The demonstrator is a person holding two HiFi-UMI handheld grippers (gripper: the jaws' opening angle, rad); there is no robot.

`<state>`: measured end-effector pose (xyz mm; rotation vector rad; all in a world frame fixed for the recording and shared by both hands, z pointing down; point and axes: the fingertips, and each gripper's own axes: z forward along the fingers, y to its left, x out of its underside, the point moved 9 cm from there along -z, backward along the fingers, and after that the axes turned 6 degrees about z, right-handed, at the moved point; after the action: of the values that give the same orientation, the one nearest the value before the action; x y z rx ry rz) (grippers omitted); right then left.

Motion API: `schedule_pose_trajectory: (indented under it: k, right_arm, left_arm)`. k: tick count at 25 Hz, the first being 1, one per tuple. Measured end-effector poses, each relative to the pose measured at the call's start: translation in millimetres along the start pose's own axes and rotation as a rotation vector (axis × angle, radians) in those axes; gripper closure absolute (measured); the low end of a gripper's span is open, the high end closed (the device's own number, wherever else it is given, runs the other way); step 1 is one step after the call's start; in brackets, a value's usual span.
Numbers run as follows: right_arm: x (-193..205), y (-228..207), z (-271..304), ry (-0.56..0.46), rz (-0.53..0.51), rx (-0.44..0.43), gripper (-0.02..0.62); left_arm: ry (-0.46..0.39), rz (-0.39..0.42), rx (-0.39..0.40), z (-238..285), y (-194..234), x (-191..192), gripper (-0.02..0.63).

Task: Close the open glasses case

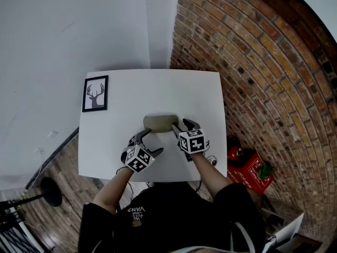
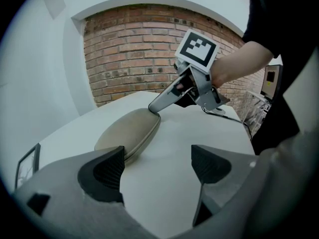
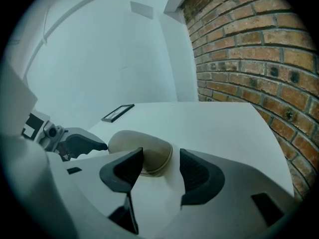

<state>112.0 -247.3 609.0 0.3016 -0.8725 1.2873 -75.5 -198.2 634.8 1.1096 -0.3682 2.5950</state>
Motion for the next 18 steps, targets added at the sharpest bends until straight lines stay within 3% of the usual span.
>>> schedule_pose_trajectory:
  k: [11,18]
  right_arm:
    - [1.2,5.3,1.2,-0.02,-0.093,0.019,0.361]
    - [1.3,6.8,0.0,-0.022,-0.085,0.046,0.364]
  left_arm:
    - [0.032,-0.039,0.029,4.8,2.5,1.4,0.176]
    - [0.033,-0.05,0.032,5.7,2.7,1.9,0.175]
